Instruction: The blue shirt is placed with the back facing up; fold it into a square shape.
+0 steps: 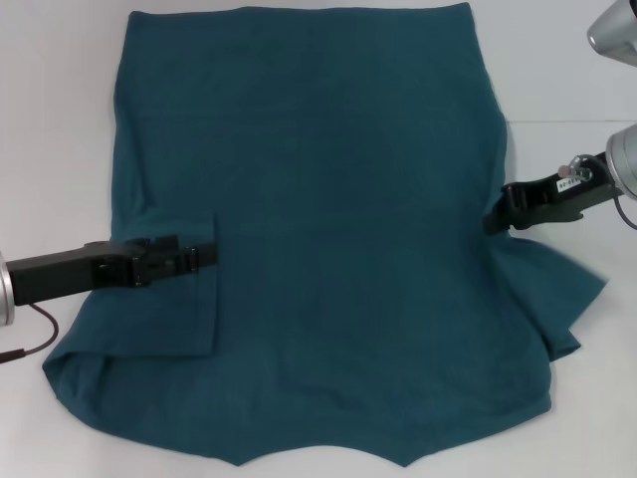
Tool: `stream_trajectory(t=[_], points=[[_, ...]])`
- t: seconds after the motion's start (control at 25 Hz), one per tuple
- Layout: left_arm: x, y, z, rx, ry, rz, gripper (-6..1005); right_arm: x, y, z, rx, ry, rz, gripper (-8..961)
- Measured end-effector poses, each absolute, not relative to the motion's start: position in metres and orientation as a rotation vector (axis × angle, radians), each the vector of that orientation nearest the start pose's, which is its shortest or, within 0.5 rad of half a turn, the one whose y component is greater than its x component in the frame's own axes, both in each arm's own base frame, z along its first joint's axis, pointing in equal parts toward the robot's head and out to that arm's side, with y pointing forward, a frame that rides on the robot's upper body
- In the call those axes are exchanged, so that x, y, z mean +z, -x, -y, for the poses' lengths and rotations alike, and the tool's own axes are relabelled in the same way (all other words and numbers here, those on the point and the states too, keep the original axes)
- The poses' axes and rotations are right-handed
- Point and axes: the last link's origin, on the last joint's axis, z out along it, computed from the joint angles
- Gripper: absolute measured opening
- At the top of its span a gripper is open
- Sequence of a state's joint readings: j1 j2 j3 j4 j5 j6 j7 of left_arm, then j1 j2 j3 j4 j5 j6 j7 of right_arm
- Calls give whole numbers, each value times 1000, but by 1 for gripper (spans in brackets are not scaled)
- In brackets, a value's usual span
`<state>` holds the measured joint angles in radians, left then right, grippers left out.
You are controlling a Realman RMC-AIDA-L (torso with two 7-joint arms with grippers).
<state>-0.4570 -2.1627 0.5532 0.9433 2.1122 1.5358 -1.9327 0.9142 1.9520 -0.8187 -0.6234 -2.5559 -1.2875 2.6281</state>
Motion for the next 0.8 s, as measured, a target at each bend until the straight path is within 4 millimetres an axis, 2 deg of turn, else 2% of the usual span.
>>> stream_trajectory(t=[0.28,0.8], points=[[32,276,-329,-719,2389,1249,846,19,-223,-447,98,2123,-1623,119],[30,277,-330,-731,2379,1259,847,4,-220,-450,120,2114,-1633,145]])
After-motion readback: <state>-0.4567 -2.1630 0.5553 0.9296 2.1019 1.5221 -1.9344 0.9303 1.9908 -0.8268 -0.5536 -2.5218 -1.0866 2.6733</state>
